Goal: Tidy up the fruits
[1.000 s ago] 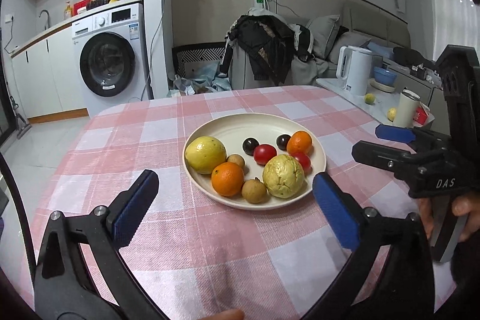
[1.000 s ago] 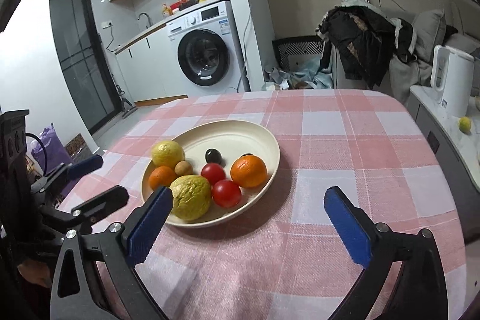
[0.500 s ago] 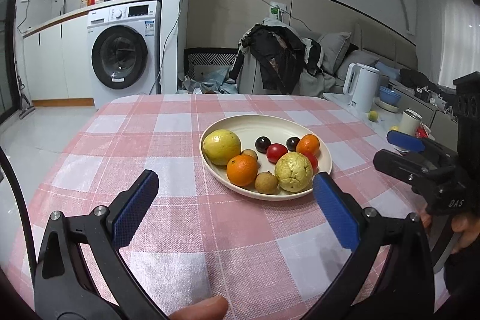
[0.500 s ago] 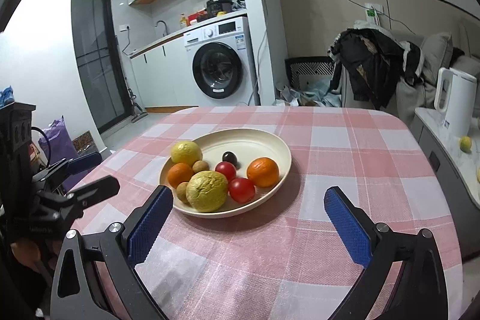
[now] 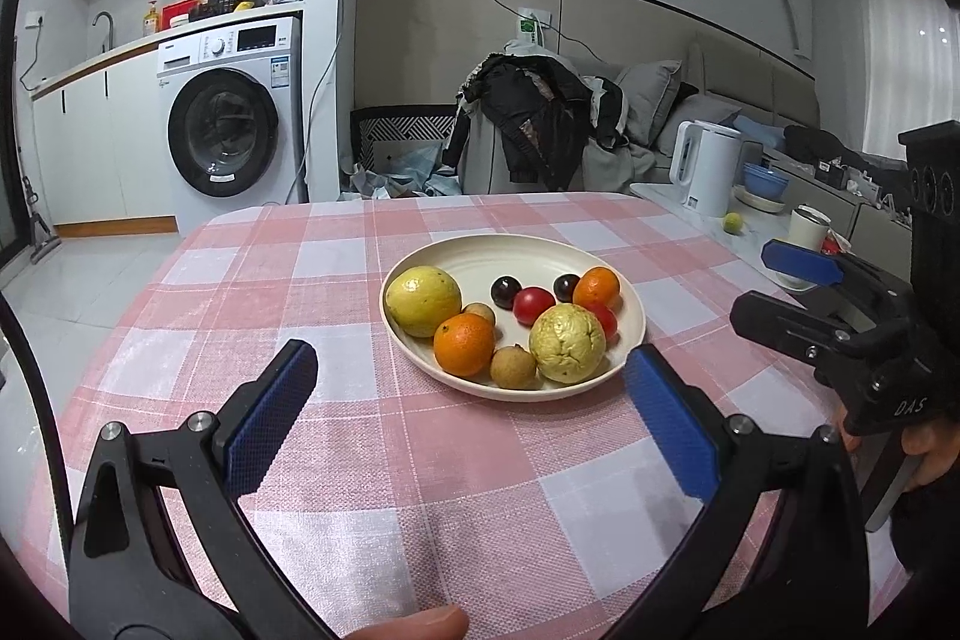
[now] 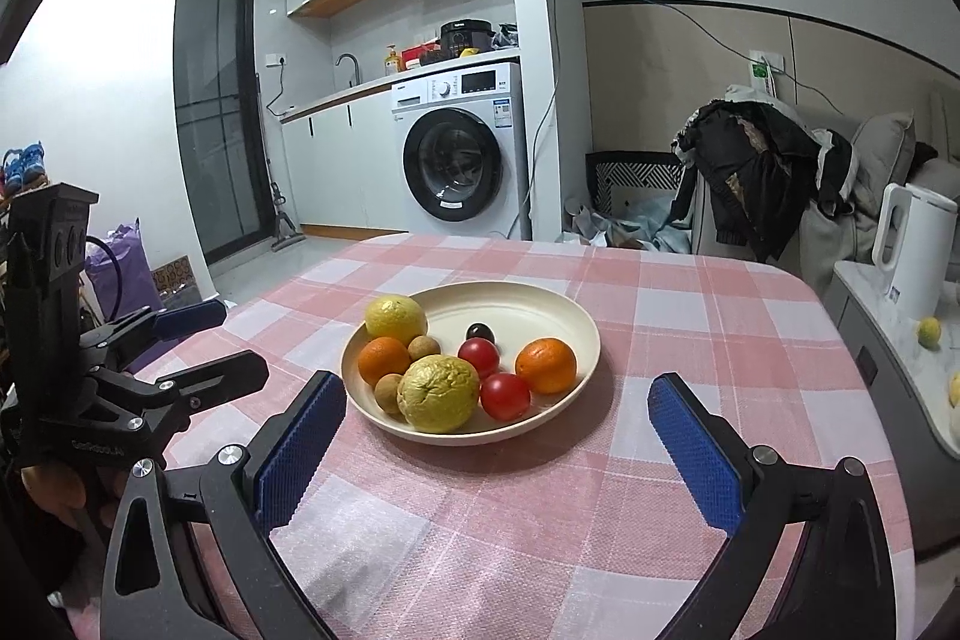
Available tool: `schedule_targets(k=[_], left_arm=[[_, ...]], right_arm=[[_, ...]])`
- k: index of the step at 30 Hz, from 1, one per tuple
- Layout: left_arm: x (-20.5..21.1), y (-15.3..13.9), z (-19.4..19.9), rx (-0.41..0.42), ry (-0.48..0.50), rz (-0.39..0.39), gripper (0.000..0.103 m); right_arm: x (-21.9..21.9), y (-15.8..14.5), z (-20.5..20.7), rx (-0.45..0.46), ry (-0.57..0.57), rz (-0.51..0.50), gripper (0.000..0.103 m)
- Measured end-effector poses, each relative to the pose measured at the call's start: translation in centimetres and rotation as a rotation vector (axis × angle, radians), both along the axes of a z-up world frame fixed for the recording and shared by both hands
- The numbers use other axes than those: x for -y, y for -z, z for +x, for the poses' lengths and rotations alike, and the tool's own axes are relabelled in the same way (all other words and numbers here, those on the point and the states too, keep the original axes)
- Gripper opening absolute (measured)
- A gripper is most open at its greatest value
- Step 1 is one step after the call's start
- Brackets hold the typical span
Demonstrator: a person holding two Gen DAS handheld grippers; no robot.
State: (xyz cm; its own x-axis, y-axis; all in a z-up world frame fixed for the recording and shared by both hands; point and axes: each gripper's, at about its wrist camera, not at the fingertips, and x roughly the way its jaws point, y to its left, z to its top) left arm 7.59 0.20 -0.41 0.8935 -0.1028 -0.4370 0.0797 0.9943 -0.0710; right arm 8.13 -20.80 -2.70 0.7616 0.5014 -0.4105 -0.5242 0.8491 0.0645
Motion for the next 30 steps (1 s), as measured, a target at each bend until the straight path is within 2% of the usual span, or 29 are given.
schedule_targets(k=[30], left_arm=[[0.33,0.01,0.09,-0.001,0.008,0.004,0.102]], right_arm=[[-0.29,-0.12,-0.43,0.025,-0.005,-0.009,0.103]])
